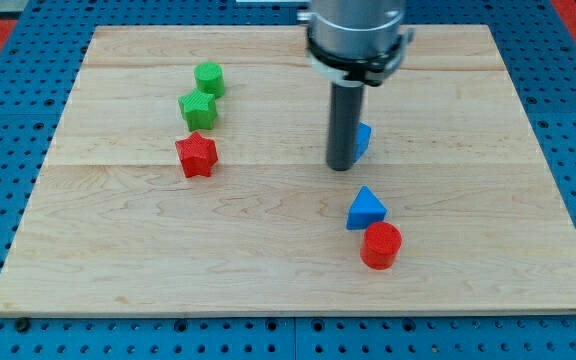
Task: Move red circle to the bottom left of red star
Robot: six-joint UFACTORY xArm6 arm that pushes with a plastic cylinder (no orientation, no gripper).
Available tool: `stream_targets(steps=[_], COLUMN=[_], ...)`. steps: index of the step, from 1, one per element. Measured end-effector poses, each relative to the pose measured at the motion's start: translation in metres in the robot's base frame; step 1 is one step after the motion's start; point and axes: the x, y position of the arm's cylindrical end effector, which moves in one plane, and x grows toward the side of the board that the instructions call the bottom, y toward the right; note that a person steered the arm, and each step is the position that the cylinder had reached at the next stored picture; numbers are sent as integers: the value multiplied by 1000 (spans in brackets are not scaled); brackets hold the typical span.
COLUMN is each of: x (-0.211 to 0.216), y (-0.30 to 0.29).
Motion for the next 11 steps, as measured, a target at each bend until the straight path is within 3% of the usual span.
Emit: stream_targets(steps=[2, 4, 5, 7, 9, 11], x=[37, 81, 115, 105, 123, 107], y=[89, 107, 84, 48, 25, -53])
